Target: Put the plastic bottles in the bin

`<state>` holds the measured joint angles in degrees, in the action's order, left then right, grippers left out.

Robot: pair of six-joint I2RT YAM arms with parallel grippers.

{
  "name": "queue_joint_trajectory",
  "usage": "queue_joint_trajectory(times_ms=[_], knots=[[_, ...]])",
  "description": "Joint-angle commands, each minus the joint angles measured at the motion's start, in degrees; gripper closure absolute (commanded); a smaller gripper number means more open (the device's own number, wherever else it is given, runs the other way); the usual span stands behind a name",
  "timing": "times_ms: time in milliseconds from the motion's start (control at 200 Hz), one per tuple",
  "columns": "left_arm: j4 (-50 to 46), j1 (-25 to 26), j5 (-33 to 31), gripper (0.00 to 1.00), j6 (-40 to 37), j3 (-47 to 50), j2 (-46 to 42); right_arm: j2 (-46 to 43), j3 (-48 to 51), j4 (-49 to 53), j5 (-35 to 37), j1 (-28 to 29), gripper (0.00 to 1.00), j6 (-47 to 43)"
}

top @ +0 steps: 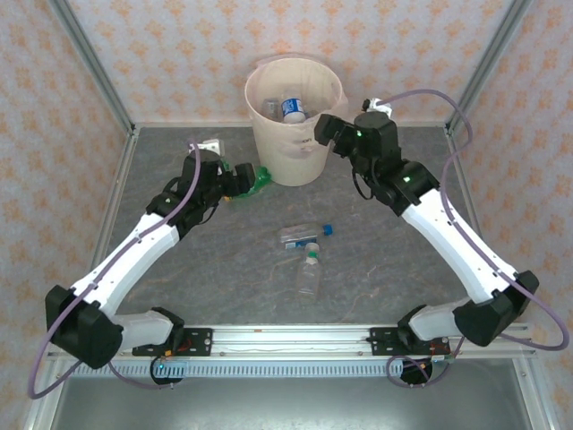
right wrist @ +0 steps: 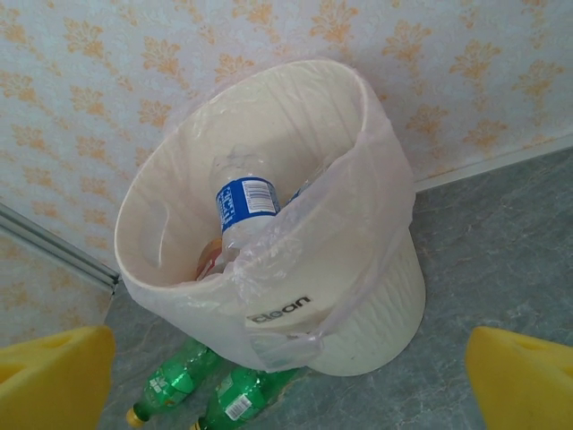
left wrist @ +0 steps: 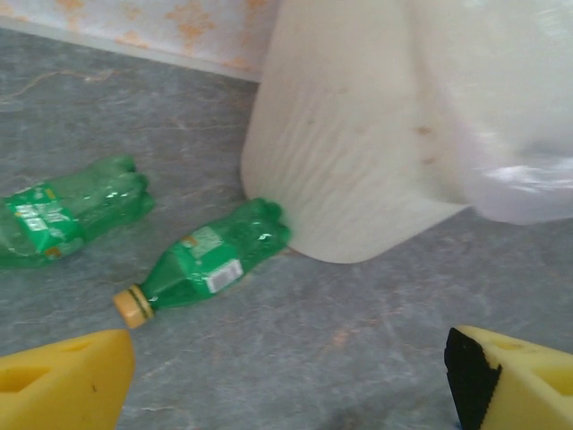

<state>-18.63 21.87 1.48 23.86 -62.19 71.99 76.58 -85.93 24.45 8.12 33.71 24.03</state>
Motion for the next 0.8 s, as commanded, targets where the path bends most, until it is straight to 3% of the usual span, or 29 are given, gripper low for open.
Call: queue_joint_trajectory(times_ms=[0, 245, 581, 796], knots=[[-0.08, -0.42, 2.69, 0.10, -2.68, -1.86, 3.01, -3.59, 2.08, 0.25, 1.24, 0.34, 0.00, 1.41], [1.53, 0.81, 15.83, 0.17, -3.99, -0.11, 8.47, -8.55, 6.86, 2.00, 3.77, 0.33, 0.00, 2.38], [-2.28, 10.40, 15.46, 0.19, -15.28, 0.60, 15.05, -11.19, 7.79, 4.81, 5.94, 0.33, 0.00, 2.14], [-5.05, 14.66, 14.16, 0.22, -13.33, 0.03, 15.95, -11.38, 7.86, 5.74, 6.42, 0.31, 0.00, 2.66]])
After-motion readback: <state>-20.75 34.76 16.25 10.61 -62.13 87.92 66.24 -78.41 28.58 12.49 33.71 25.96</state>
